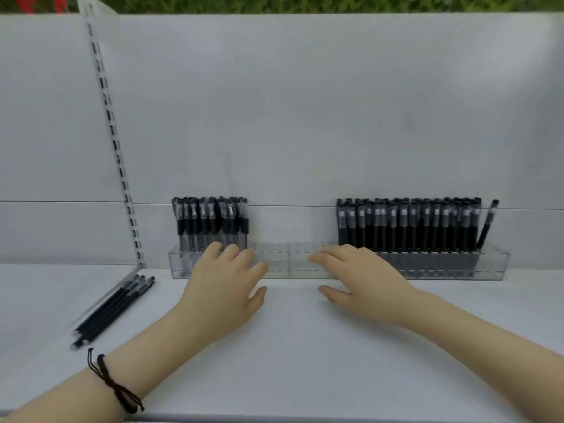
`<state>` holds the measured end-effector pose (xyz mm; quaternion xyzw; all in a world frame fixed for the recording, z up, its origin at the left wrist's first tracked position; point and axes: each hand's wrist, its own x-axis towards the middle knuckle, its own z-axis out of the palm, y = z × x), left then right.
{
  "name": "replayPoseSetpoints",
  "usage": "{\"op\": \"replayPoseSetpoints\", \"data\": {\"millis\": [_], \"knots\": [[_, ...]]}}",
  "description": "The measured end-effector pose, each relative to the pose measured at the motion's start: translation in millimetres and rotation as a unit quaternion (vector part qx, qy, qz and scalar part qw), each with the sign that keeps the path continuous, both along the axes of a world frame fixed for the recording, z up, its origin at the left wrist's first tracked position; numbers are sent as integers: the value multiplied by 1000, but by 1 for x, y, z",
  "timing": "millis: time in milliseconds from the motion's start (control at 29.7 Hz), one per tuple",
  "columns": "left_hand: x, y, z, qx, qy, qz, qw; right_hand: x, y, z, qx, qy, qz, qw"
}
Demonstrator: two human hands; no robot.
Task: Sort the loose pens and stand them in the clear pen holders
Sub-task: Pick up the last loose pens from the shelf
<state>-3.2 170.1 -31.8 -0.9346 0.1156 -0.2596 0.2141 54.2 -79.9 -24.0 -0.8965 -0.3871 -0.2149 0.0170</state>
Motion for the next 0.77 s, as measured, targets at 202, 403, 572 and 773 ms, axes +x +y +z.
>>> {"op": "replayPoseSetpoints", "data": {"millis": [202, 403, 572, 773], "knots": [[10, 114, 1, -49, -59, -13, 997, -13, 111, 7, 3, 2, 3, 1000], [17, 204, -4, -157, -73, -14, 985, -21, 234, 23, 26, 72, 18, 997], [17, 218, -7, -236, -99, 0, 967, -15, 287, 14, 10, 179, -78, 981], [17, 224, -11, -291, -89, 15, 953, -10, 316, -2, 18, 254, -115, 960]]}}
